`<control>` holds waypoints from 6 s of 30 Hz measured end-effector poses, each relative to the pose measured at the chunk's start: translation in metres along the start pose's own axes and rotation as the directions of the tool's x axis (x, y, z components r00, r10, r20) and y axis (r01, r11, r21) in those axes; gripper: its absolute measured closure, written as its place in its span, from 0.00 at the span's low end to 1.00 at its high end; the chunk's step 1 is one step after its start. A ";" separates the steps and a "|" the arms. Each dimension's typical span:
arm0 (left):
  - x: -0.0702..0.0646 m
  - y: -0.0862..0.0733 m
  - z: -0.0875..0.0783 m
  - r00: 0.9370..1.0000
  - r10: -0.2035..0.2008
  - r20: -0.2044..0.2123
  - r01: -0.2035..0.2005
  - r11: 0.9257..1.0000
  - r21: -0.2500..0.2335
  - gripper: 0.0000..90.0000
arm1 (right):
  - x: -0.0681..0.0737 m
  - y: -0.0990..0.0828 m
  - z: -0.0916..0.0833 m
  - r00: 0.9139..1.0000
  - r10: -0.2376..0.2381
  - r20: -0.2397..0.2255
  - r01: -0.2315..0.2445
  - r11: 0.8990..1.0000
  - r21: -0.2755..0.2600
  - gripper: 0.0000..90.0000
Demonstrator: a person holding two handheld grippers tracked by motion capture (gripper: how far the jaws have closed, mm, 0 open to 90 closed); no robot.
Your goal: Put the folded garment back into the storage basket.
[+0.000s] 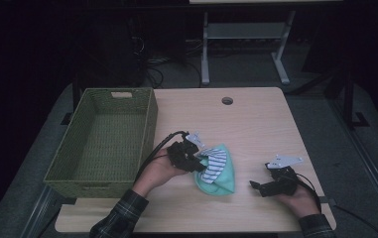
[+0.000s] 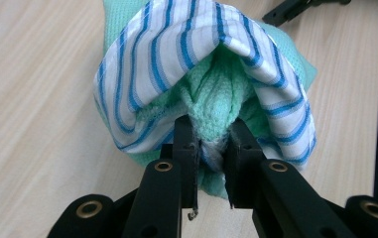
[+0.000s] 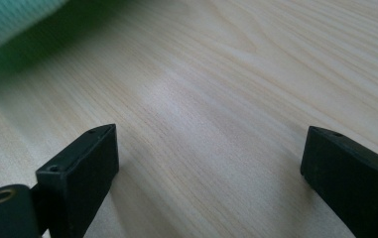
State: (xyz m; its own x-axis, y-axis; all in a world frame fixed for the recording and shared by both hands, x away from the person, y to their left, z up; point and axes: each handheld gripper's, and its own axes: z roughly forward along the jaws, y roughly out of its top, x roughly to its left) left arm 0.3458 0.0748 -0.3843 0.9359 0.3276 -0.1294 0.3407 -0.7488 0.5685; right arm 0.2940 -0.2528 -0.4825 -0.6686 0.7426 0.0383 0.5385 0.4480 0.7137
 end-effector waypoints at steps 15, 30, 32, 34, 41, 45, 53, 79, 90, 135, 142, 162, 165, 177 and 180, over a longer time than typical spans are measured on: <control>0.006 0.013 -0.042 1.000 -0.007 -0.022 0.006 0.999 -0.048 0.86 | 0.000 0.000 0.000 1.000 0.000 0.000 0.000 1.000 0.000 0.08; 0.013 0.015 -0.080 0.998 -0.017 -0.057 0.013 0.997 -0.072 0.86 | 0.000 0.000 0.000 1.000 0.000 0.000 0.000 1.000 0.000 0.08; 0.015 0.013 -0.083 0.998 -0.025 -0.058 0.021 0.997 -0.079 0.86 | 0.000 0.000 0.000 1.000 0.001 0.001 -0.001 1.000 0.001 0.07; 0.017 0.011 -0.087 0.998 -0.028 -0.063 0.023 0.997 -0.080 0.86 | 0.000 0.001 0.001 1.000 0.002 0.005 -0.002 1.000 0.011 0.04; 0.024 0.004 -0.103 0.995 -0.053 -0.086 0.046 0.995 -0.090 0.86 | -0.001 0.001 0.001 1.000 0.008 0.009 -0.008 1.000 0.016 0.02; 0.026 0.001 -0.113 0.992 -0.071 -0.100 0.060 0.992 -0.108 0.86 | -0.001 0.001 0.002 1.000 0.009 0.011 -0.010 1.000 0.017 0.02; 0.032 -0.007 -0.134 0.986 -0.096 -0.137 0.079 0.989 -0.123 0.86 | -0.001 0.001 0.002 1.000 0.008 0.010 -0.008 1.000 0.016 0.02; 0.057 -0.061 -0.188 0.940 -0.233 -0.249 0.198 0.968 -0.155 0.86 | -0.001 0.001 0.002 1.000 0.008 0.010 -0.008 1.000 0.017 0.02; 0.062 -0.080 -0.203 0.910 -0.289 -0.298 0.242 0.952 -0.186 0.86 | -0.001 0.001 0.002 1.000 0.008 0.010 -0.009 1.000 0.017 0.02; 0.118 -0.196 -0.150 0.797 -0.496 -0.345 0.490 0.865 -0.110 0.85 | -0.001 0.001 0.002 1.000 0.008 0.010 -0.009 1.000 0.017 0.02; 0.121 -0.197 -0.140 0.800 -0.468 -0.374 0.488 0.872 -0.048 0.84 | -0.001 0.001 0.002 1.000 0.008 0.010 -0.009 1.000 0.017 0.02; 0.124 -0.201 -0.139 0.798 -0.448 -0.403 0.493 0.870 0.007 0.57 | -0.001 0.001 0.002 1.000 0.002 0.011 -0.002 1.000 0.014 0.02; 0.121 -0.200 -0.147 0.796 -0.457 -0.398 0.487 0.873 -0.027 0.49 | -0.001 0.001 0.002 1.000 0.005 0.011 -0.005 1.000 0.015 0.02; 0.102 -0.180 -0.176 0.800 -0.478 -0.363 0.443 0.878 -0.179 0.24 | -0.001 0.001 0.002 1.000 0.008 0.010 -0.009 1.000 0.017 0.02; 0.096 -0.171 -0.178 0.814 -0.460 -0.354 0.417 0.888 -0.193 0.21 | -0.001 0.001 0.002 1.000 0.008 0.010 -0.009 1.000 0.017 0.02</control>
State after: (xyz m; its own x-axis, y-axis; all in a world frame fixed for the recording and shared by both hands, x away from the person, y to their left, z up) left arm 0.3612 0.3366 -0.3492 0.5740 0.8150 -0.0788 0.6755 -0.4170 0.6081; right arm 0.2958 -0.2522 -0.4830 -0.6588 0.7514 0.0372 0.5529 0.4501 0.7012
